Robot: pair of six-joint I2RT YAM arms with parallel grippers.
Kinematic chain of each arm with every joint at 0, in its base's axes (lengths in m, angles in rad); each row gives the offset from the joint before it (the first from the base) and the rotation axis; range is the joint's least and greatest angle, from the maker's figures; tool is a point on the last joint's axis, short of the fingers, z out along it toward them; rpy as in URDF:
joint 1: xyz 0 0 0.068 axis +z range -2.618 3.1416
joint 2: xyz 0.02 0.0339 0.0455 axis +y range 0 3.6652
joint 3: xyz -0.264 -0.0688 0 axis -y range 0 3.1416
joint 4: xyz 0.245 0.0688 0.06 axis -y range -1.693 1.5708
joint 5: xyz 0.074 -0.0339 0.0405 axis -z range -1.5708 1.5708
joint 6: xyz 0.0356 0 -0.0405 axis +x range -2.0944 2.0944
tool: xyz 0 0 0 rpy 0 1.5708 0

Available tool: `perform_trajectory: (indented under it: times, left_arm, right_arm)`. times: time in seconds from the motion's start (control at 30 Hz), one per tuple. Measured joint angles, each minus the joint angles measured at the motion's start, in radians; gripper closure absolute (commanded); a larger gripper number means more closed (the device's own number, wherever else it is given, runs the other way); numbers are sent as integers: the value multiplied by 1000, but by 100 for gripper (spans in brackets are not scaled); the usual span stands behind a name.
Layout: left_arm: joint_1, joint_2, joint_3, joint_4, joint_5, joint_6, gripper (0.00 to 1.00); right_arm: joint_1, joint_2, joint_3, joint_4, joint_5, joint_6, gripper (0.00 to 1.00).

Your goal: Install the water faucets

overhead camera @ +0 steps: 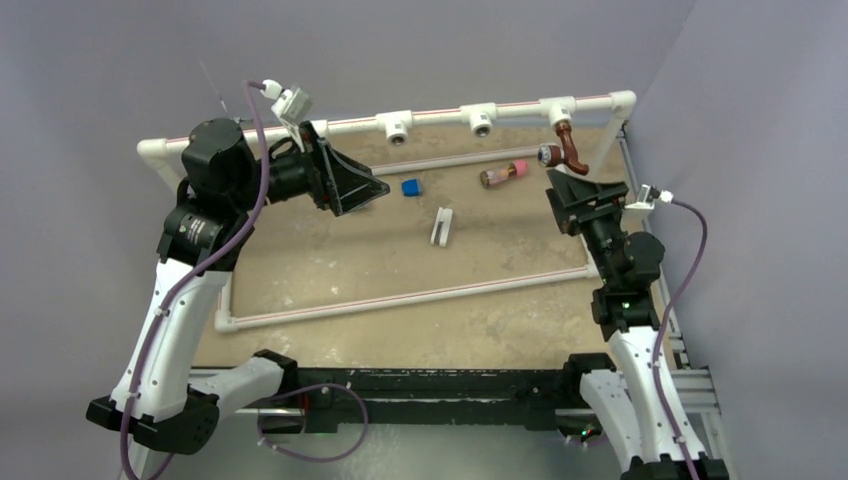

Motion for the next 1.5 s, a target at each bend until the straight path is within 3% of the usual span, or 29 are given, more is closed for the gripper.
perform_trajectory:
  times: [0.4,0.6,0.93,1.2,1.5]
  left_arm:
    - [-1,-27,-1,-13,-17,23,29]
    - [-15,-43,-5,-13,-18,34,28]
    - [-123,-49,-5,-37,-83,79,27]
    - [-172,-72,-14,-51,-130,103,27]
    - [-198,-72,-15,-59,-170,128,26]
  right_arm:
    - [-6,-37,251,-360,58,-858,13]
    - [-2,-72,304,-426,101,-1152,15]
    - [184,50,441,-566,160,-1647,12]
    - [293,45,406,-529,318,-2010,11]
    - [360,3,187,-283,519,-2417,12]
